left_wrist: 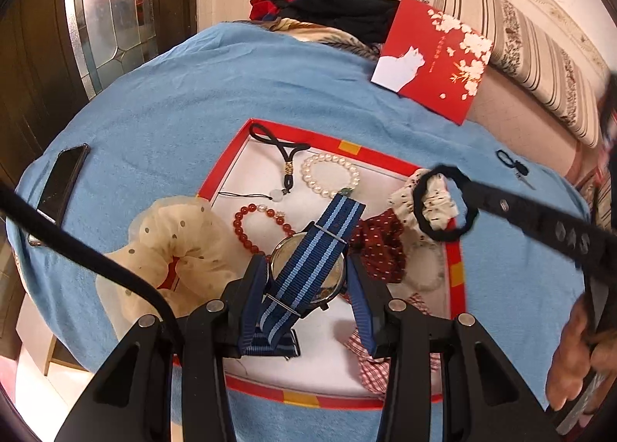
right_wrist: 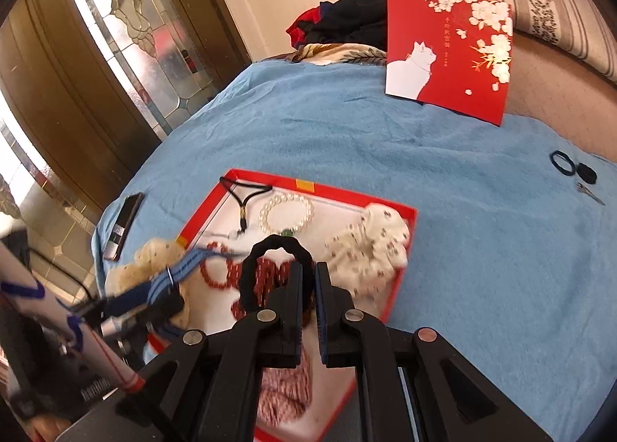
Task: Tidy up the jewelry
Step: 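Lower the watch and black scrunchie into the tray and open both grippers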
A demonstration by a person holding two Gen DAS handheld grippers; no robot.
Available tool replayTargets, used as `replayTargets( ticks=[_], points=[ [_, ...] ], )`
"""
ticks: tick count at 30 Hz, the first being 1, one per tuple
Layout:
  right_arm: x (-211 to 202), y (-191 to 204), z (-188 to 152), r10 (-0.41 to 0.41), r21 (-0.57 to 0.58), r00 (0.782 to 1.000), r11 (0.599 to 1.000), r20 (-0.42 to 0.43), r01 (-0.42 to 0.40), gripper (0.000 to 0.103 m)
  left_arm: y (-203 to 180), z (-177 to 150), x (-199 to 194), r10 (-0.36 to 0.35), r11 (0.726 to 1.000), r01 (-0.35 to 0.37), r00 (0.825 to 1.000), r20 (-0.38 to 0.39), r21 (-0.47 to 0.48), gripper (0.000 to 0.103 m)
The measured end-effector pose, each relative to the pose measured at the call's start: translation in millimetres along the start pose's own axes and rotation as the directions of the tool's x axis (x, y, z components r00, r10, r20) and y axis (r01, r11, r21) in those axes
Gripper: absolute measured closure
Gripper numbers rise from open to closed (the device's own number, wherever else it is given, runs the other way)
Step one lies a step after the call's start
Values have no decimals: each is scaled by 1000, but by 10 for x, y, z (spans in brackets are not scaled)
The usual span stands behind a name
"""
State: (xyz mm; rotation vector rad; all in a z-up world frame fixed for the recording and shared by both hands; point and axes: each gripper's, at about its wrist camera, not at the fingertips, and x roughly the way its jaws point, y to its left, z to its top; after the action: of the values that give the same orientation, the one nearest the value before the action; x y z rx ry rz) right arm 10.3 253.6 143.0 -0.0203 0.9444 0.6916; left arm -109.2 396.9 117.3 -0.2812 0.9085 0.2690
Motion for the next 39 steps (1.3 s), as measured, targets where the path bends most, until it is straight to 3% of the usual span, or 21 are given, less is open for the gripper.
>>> replayTargets(
  ticks=[8, 15, 28, 39],
  points=[
    [577, 44, 273, -39, 14, 998, 999, -55, 40, 96, -8, -15, 233, 19, 1000, -19, 1000, -24, 12, 62],
    [887, 81, 301, -73, -2, 993, 997, -95, 74, 96, 28, -53, 373, 26, 1000, -26, 998, -49, 2, 62],
    [1045, -4, 282, -114, 16, 987, 993, -117, 117, 96, 17, -115, 461, 61, 998, -59, 996, -60, 29, 62],
    [992, 44, 320, -104, 2, 989, 994, -106, 105, 95, -13, -120, 453, 82, 996, -80, 995, -61, 38, 62]
  ],
)
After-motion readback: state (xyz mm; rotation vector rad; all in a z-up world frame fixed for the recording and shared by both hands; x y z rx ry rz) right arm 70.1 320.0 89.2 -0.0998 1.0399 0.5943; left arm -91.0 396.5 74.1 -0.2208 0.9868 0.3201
